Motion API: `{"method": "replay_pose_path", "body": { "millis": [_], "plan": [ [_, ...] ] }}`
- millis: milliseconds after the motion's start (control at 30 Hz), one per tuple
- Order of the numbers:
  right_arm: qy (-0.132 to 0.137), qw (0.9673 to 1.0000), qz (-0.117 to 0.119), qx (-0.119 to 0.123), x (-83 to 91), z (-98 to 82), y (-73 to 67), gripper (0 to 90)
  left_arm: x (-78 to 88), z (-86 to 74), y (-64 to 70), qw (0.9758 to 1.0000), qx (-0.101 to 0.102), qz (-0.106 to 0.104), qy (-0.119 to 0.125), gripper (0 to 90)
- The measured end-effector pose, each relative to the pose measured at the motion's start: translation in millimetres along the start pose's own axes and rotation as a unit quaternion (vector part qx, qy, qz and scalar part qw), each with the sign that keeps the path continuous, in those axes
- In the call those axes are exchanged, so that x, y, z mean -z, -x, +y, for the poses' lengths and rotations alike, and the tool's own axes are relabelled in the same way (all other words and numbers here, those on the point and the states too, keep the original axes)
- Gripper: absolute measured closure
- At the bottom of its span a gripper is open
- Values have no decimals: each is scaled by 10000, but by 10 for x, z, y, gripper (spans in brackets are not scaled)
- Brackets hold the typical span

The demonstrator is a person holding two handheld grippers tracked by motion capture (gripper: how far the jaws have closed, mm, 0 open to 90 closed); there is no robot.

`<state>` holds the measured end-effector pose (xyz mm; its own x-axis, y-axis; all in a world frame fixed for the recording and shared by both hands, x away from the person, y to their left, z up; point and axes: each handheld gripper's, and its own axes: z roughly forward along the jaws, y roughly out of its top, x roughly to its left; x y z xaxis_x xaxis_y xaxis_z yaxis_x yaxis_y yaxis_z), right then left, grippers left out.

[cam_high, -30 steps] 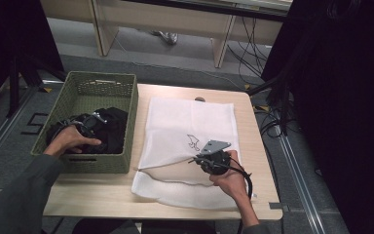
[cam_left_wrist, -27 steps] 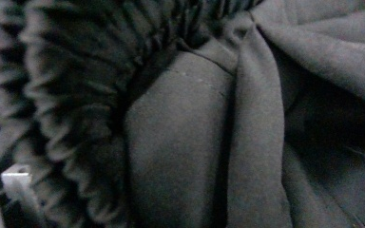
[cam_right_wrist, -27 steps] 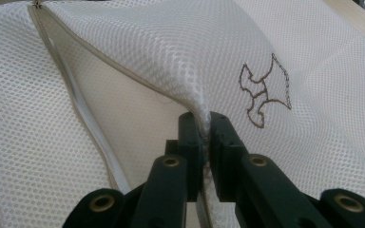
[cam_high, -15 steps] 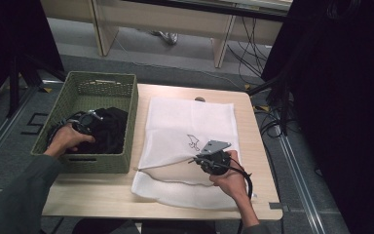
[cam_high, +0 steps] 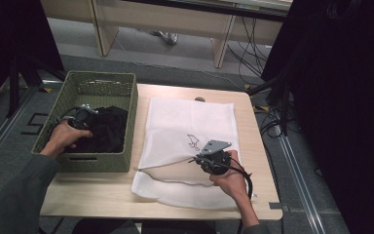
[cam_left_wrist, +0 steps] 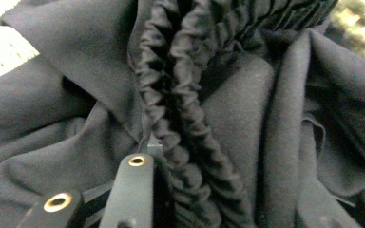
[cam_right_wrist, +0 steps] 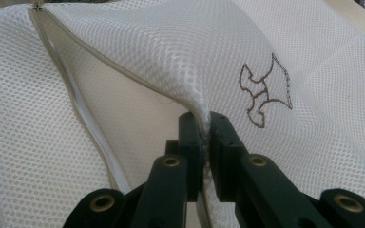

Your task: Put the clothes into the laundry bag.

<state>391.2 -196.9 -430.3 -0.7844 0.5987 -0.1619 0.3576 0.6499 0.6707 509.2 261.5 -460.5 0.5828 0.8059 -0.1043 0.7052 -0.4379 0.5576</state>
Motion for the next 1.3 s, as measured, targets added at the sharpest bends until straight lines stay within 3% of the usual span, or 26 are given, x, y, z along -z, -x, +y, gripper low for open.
{"method": "replay_pose_path", "body": {
  "millis": [133, 200, 267, 400, 433, 533, 567, 633, 667, 700, 733, 833, 867, 1000, 1033, 1067, 1233, 1267, 1300],
  "plan": [
    [16, 10000, -9, -24, -5, 0, 1, 853, 121, -5, -14, 9998, 57, -105, 179, 661],
    [21, 10000, -13, -24, -4, 1, 0, 853, 204, 0, -5, 9991, 140, -133, 378, 661],
    [28, 10000, 2, 22, -5, 1, 6, 853, 283, 23, 7, 9973, 214, -348, 603, 662],
    [35, 10000, 3, 27, -9, 2, 12, 854, 481, 101, 56, 9956, 205, -375, 832, 662],
    [17, 10000, -3, -17, -1, 3, 7, 854, 560, 120, 64, 9943, 276, -367, 963, 662],
    [50, 10000, -9, 13, 4, 0, 21, 854, 785, 146, 75, 9888, 471, -649, 1262, 662],
    [50, 10000, -9, 13, 4, 0, 21, 854, 785, 146, 75, 9888, 471, -649, 1262, 662],
    [45, 10000, -7, -50, 13, 2, 15, 854, 941, 129, 72, 9846, 521, -784, 1472, 662],
    [61, 10000, -9, 6, 13, 3, 24, 854, 941, 129, 72, 9846, 521, -784, 1472, 662],
    [77, 10000, 0, 4, 9, 2, 23, 854, 1039, 103, 86, 9812, 581, -910, 1600, 662],
    [77, 10000, 0, 4, 9, 2, 23, 854, 1039, 103, 86, 9812, 581, -910, 1600, 662],
    [88, 10000, -4, -25, 7, 2, 27, 854, 1192, 74, 148, 9757, 613, -1068, 1812, 662],
    [89, 10000, -4, -26, 7, 3, 26, 854, 1257, 67, 180, 9734, 585, -1125, 1910, 662],
    [51, 9999, -10, -90, 12, 10, 16, 854, 1467, 80, 289, 9688, 513, -1322, 2032, 662],
    [53, 10000, -4, -77, 16, 10, 17, 854, 1588, 101, 364, 9659, 422, -1455, 2100, 662],
    [53, 10000, -4, -77, 16, 10, 17, 854, 1588, 101, 364, 9659, 422, -1455, 2100, 662],
    [83, 10000, -15, -13, 24, 10, 30, 854, 1846, 164, 570, 9571, 243, -1763, 2288, 662],
    [99, 9999, -31, -40, 31, 13, 34, 854, 1910, 177, 640, 9535, 213, -1866, 2358, 662],
    [99, 9999, -31, -40, 31, 13, 34, 854, 1910, 177, 640, 9535, 213, -1866, 2358, 662]
  ]
}}
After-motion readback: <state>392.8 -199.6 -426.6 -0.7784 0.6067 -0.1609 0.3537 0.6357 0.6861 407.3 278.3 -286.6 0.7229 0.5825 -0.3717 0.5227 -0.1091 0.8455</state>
